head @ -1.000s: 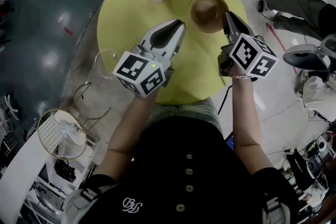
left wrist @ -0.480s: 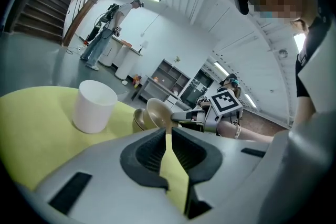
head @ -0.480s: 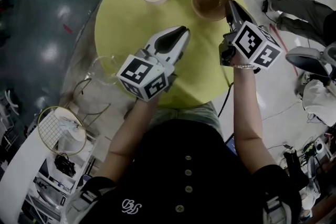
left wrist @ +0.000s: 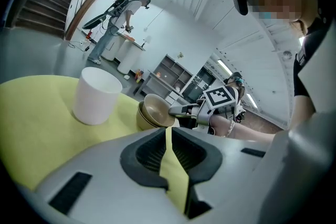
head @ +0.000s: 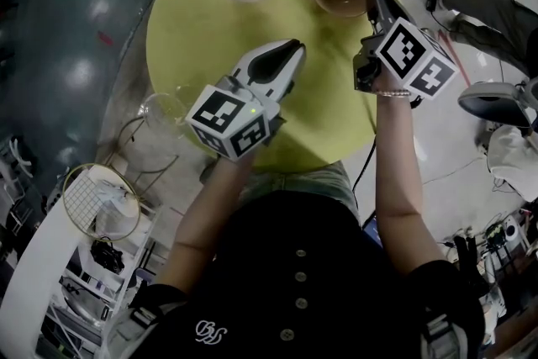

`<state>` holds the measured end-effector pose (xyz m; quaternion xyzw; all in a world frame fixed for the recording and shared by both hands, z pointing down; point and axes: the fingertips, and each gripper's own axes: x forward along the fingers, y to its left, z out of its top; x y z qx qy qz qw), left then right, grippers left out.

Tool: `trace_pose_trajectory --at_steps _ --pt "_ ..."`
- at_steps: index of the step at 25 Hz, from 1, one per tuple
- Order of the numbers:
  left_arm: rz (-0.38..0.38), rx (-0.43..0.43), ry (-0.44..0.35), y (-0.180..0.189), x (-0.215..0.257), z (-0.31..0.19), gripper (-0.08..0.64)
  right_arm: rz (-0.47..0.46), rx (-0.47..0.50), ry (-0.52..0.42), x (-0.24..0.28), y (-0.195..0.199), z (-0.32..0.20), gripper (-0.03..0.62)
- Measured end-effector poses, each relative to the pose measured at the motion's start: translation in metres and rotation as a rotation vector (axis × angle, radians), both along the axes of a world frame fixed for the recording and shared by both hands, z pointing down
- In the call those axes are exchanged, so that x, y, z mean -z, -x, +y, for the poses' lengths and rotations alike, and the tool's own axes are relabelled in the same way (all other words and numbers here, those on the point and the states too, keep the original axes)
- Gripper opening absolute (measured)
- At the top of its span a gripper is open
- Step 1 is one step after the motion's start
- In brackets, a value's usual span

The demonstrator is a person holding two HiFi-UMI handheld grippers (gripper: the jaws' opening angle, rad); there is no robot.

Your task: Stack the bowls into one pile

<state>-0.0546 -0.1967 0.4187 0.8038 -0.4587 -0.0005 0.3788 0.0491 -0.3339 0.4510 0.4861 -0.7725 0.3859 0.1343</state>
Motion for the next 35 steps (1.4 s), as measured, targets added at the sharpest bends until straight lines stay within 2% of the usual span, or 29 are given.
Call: trace_pose_trajectory --at_steps 9,12,15,20,25,31,35 --pt "0.009 0.021 0.008 0.000 -0.005 0.001 0.040 0.053 0.014 -0.031 -0.004 0.000 -0.004 0.022" --pt "0.009 0.020 0.002 0.001 -0.003 0.003 0.040 0.058 0.019 -0.047 -0.001 0.001 -0.002 0.086" --pt "0.010 0.021 -0.006 0.003 -0.001 0.005 0.040 0.054 0.019 -0.062 0.003 0.002 0.002 0.115" --pt "0.010 0.009 -0.032 0.001 0.007 0.011 0.040 0.041 0.018 -0.092 0.015 0.002 0.013 0.115" --pt "0.015 0.007 -0.067 0.002 0.022 0.021 0.040 -0.025 -0.024 -0.137 0.038 -0.004 0.031 0.110" --pt "0.024 -0.009 -0.124 0.006 0.039 0.038 0.040 -0.066 -0.057 -0.180 0.058 -0.005 0.062 0.046" --pt "0.028 -0.039 -0.159 0.009 0.055 0.054 0.040 -0.099 -0.038 -0.202 0.077 0.002 0.089 0.015"
